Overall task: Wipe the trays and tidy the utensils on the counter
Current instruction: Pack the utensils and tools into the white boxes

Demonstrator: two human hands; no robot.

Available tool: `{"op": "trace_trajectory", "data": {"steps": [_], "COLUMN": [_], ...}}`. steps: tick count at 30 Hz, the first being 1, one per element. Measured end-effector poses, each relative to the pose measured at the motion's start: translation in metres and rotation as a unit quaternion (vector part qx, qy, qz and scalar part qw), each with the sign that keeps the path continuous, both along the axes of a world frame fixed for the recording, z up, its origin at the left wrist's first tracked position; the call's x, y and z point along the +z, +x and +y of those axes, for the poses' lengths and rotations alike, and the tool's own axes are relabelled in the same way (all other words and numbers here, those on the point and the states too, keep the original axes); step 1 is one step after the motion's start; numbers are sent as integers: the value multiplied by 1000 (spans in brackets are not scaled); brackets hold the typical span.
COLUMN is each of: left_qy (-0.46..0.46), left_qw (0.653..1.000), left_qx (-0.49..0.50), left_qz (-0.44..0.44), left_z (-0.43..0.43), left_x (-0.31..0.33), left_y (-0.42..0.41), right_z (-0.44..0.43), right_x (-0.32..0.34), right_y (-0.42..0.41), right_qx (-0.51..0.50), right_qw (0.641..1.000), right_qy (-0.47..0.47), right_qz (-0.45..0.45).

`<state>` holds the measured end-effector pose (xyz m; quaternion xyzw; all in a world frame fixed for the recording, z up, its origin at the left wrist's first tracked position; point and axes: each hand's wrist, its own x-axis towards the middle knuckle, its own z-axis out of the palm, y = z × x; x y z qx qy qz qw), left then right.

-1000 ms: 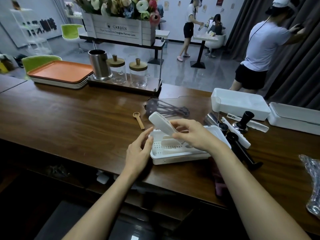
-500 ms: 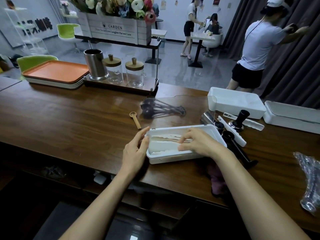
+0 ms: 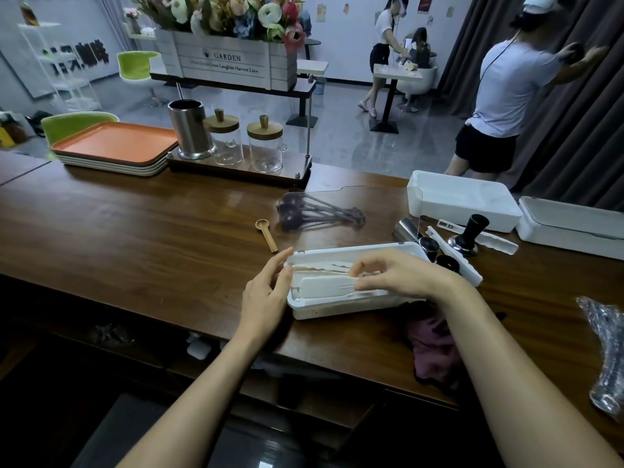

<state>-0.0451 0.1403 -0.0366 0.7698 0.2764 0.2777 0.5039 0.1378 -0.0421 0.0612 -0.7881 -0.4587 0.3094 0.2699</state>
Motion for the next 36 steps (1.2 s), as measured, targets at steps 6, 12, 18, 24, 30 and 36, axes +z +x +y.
{"op": "trace_trajectory", "data": {"steps": [6,12,18,24,30,36], "left_qy": [-3,0,7,0,-4,-11], "left_qw": [1000,1000,1000,1000,1000,1000], "left_qx": [-7,-7,-9,-9,-9,-12], "left_qz": [-2,0,2,-1,-4,-9], "left_z": [0,-1,0,0,-1,-2], "left_x": [1,1,0,1,2,3], "left_y": [0,-1,-1,-1,-1,-1], "right_z": [-14,-4,-12,-20,-24,-23], "right_x": [11,-17,-9,0,9,0], "right_y": [6,4,8,13,12,9], "right_qx": [-20,-79,-103,-81,-64,-25], "right_qw": [998,995,984,996,996,994], "right_qy": [-4,-30,-94,-29,-31,-85], "right_qz": [51,-47,-107,-27,-46,-59]}}
